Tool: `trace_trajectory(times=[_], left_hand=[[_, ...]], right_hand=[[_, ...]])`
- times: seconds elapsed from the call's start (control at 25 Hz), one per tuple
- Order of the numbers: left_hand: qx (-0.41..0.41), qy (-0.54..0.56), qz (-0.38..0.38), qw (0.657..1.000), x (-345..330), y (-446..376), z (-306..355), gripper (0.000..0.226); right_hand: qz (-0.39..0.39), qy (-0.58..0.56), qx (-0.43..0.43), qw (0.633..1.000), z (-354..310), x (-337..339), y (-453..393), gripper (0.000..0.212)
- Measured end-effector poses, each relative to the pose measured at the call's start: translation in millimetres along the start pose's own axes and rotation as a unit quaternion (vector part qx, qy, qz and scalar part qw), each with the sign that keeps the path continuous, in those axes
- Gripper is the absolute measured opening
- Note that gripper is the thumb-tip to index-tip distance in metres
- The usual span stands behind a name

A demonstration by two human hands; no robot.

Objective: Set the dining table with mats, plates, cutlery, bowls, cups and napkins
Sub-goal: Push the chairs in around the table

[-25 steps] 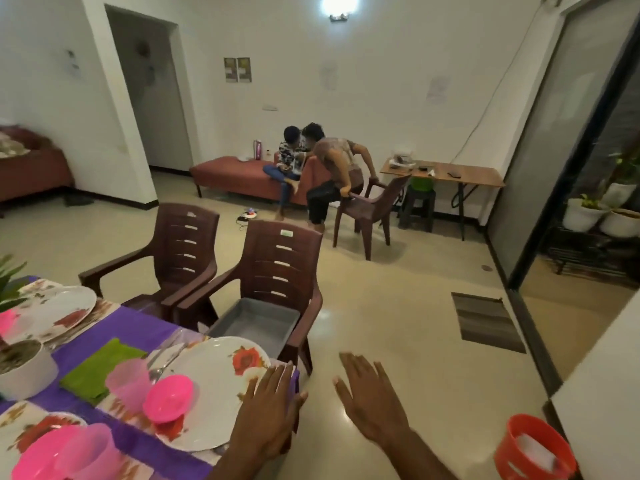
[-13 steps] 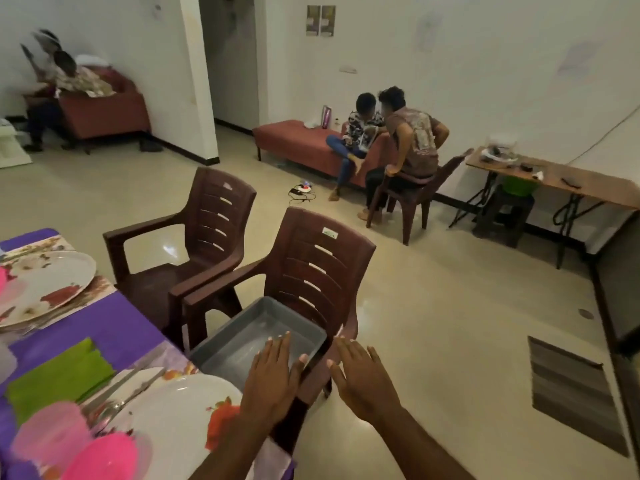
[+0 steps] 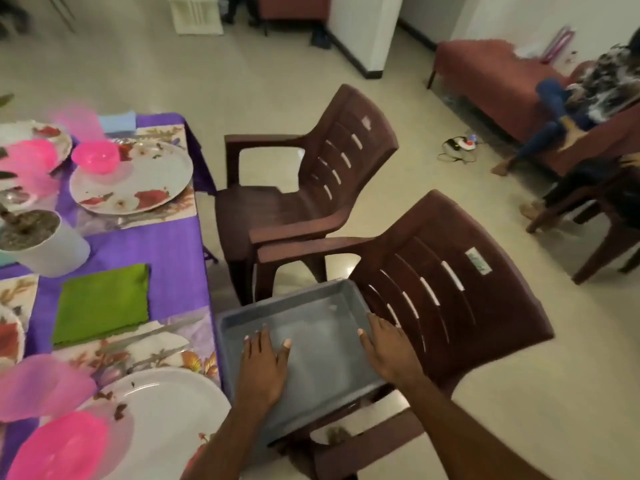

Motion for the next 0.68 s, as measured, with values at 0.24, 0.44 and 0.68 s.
trace_trajectory(times=[0.24, 0.44, 0.68], left_hand=[[0.263, 0.059, 0.099, 0.958, -52.5, -45.1, -108.4, 0.087], [0.410, 0.071, 0.179, 0.892, -71.1, -58.6, -171.9, 0.073], [0.480, 0.102, 0.199, 0.848, -88.9, -48.0, -201.5, 0.047]], right_hand=[[-0.103, -0.037, -0.047, 0.993, 32.1, -85.9, -129.2, 0.065], [-0.152, -0.021, -0.141, 0.978, 82.8, -140.5, -181.0, 0.055], [-0.151, -0.041, -0.175, 0.972, 87.3, -161.2, -198.2, 0.055]])
Point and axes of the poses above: each hand's wrist, its own y-axis away from the middle knuckle, its own x-axis out of the back of the hand, z = x × y, the point moved 5 cm from there along -y, towards the middle knuckle, and after that the axes turned 15 degrees about -x, right-handed, at the moved point
